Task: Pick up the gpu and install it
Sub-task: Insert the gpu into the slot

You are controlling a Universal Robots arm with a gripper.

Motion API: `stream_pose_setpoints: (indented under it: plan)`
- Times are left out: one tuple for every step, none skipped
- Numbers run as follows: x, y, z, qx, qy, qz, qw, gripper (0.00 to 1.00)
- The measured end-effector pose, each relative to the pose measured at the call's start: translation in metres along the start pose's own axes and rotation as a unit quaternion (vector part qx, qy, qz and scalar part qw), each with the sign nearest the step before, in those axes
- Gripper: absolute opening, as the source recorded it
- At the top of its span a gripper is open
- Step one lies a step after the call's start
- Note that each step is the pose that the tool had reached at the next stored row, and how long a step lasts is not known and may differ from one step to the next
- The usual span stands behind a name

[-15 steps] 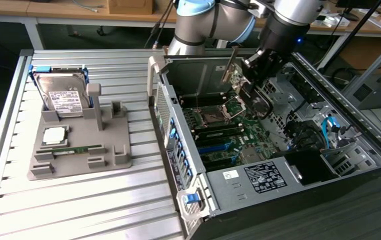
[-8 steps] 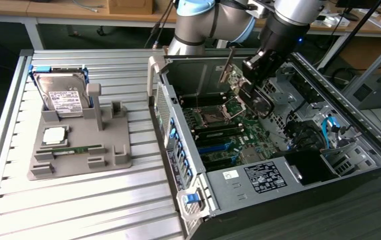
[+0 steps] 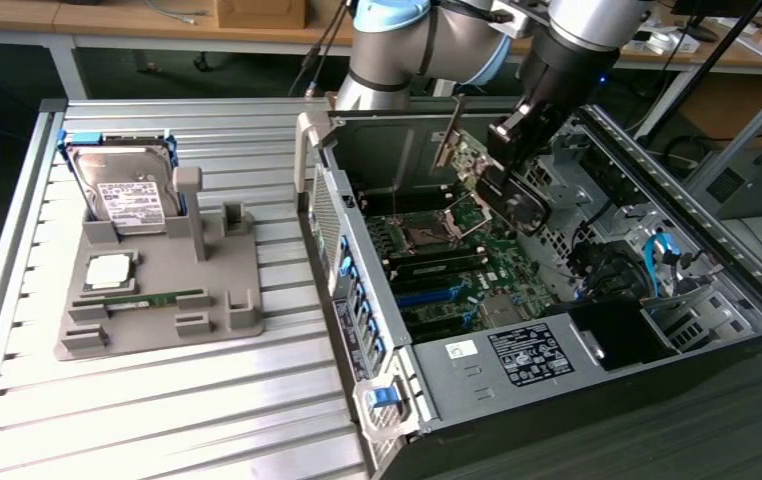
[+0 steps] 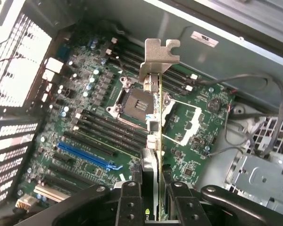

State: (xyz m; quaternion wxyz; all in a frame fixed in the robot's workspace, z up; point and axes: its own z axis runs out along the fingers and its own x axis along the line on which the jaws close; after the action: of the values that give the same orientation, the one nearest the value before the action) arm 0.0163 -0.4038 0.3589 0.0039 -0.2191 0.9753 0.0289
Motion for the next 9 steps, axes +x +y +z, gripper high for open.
stream_pose_setpoints:
  plan:
    - [0.0,0.0,0.0,-0.0001,0.0003,-0.006,1.0,0.27]
    - [0.0,0.0,0.0,-0.0003,0.0009,-0.016,0.9999,0.27]
    - [0.0,0.0,0.0,-0.0005,0.0012,-0.021,0.9998,0.27]
    - [0.0,0.0,0.0,-0.0005,0.0015,-0.027,0.9996,0.27]
    - [0.0,0.0,0.0,-0.0007,0.0018,-0.033,0.9994,0.27]
    - [0.0,0.0,0.0,-0.0008,0.0021,-0.039,0.9992,0.27]
    - [0.0,0.0,0.0,-0.0009,0.0024,-0.045,0.999,0.27]
    - [0.0,0.0,0.0,-0.001,0.0027,-0.05,0.9987,0.27]
    - [0.0,0.0,0.0,-0.0011,0.003,-0.055,0.9985,0.27]
